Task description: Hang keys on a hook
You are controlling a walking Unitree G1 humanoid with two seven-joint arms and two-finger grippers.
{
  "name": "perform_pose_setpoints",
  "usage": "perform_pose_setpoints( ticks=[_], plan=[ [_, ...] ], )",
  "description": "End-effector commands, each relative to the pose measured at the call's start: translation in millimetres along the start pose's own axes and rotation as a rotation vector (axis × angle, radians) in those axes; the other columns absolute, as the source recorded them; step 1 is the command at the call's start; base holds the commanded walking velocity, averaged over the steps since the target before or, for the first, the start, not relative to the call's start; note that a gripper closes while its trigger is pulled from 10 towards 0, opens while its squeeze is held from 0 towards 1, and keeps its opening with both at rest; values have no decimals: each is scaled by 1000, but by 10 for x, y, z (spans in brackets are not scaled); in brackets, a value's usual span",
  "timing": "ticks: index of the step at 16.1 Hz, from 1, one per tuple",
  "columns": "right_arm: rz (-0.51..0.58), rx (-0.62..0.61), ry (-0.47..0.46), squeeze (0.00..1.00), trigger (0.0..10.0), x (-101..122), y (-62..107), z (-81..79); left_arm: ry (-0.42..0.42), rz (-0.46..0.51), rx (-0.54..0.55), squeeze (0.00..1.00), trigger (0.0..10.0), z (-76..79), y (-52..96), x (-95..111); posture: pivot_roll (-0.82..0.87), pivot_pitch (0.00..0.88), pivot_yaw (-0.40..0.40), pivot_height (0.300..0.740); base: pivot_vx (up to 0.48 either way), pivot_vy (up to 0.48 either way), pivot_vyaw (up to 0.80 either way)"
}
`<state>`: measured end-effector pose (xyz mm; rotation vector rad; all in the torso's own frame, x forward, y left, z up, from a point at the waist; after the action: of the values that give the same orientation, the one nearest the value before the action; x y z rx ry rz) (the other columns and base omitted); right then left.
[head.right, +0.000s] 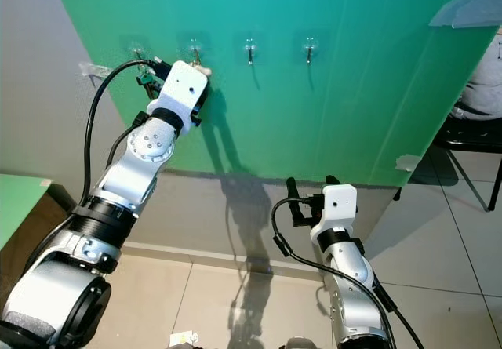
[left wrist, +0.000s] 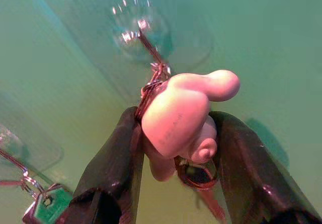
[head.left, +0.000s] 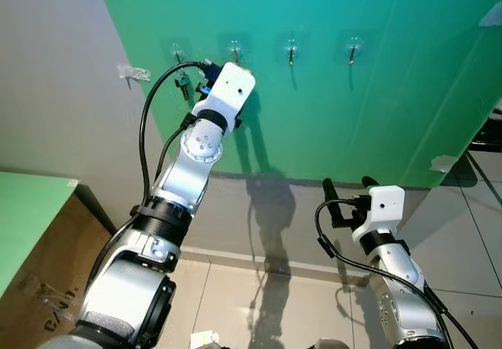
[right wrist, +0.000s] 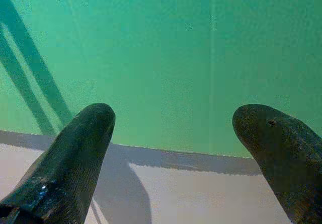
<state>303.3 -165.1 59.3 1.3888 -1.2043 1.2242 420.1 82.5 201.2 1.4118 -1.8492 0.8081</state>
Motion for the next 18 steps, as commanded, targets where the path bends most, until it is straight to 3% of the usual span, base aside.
perform_pose_setpoints(
  ticks=[1, 9, 11, 12, 13, 14, 18],
  plan=[
    [16, 3, -11, 0, 10000, 45, -14, -30, -41, -25, -15, 0, 0, -22, -27, -17, -278, 4, 124, 740, 0, 0, 0],
    [13, 5, -15, 0, 10000, 42, -18, -24, -72, -61, -39, 0, 0, -8, -28, -105, -277, 0, 122, 740, 0, 0, 0],
    [12, 9, -14, 0, 10000, 40, -22, -34, -81, -41, -73, 0, 0, 70, -16, -89, -277, 0, 122, 740, 0, 0, 0],
    [12, 11, -14, 0, 10000, 40, -23, -37, -85, -41, -79, 0, 4941, 92, -12, -92, -278, 0, 122, 740, 0, 0, 0],
    [13, 12, -14, 0, 10000, 42, -26, -40, -52, -38, -95, 1000, 10000, 133, -3, -92, -279, 0, 123, 740, 0, 0, 0],
    [13, 12, -13, 0, 10000, 43, -28, -40, 5, -41, -113, 1000, 10000, 168, 4, -97, -280, 0, 123, 740, 0, 0, 0],
    [12, 15, -13, 0, 10000, 43, -31, -49, 40, -52, -131, 1000, 10000, 186, 16, -123, -278, 0, 123, 740, 0, 0, 0]
  ],
)
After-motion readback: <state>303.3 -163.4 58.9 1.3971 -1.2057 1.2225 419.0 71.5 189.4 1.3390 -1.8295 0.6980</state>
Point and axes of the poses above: a point about 5 cm out from each wrist's last joint towards the gripper, its own y axis pointing back from the gripper into the wrist, its own x axis along the axis of the wrist's last joint, z = x × y, the point moved 4 cm from there along -y, pointing out of the wrist towards the gripper, and after that the axes turned 5 degrees about -y, right-handed, at the moved point
